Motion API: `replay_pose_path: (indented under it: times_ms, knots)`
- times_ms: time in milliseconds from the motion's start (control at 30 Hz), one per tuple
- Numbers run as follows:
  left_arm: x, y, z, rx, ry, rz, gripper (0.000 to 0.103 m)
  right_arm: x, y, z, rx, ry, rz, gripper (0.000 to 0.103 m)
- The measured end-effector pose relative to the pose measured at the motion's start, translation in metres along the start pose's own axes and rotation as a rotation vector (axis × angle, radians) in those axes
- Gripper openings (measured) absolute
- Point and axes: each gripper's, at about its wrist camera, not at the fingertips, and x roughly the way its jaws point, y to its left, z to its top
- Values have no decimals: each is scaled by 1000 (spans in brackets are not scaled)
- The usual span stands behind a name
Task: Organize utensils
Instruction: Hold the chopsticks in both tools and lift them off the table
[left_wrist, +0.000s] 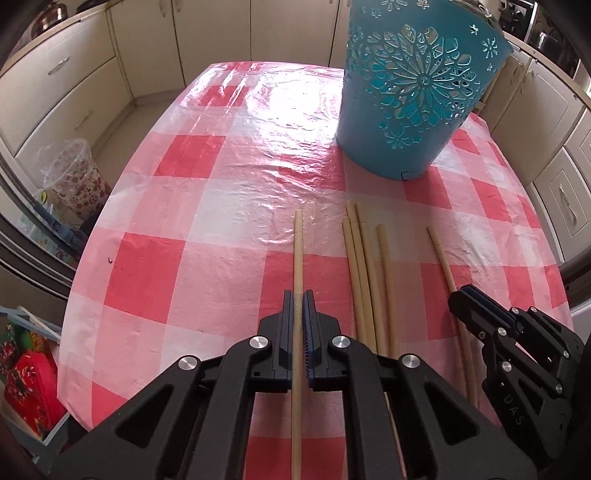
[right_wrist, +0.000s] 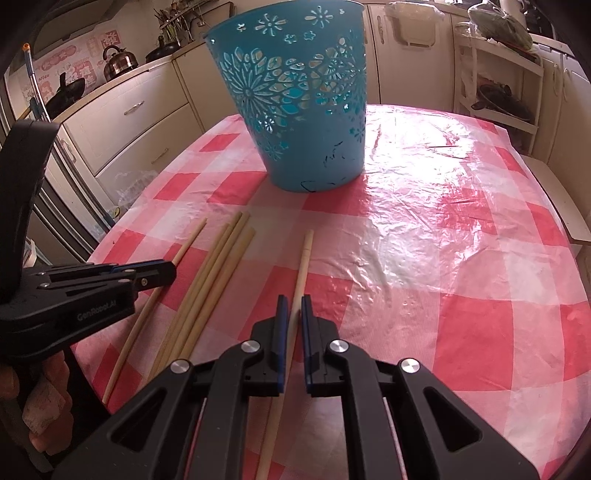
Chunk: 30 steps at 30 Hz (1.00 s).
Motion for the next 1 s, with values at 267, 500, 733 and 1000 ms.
replay_pose_path:
  times_ms: [267,500,733,1000]
  knots:
    - [-9,2,-2,18,-41,-32,5,0,5,3,-26,7,-51,7]
    - [-2,20,-5,-24,-14,-65,6,2,5,5,-22,41,-60,11]
    - [-1,17,-2,9,-16,-67,5,3,6,8,-18,58,-60,6]
    - [3,14,7,21,5,-58,8,6,5,13,-15,76,-58,12]
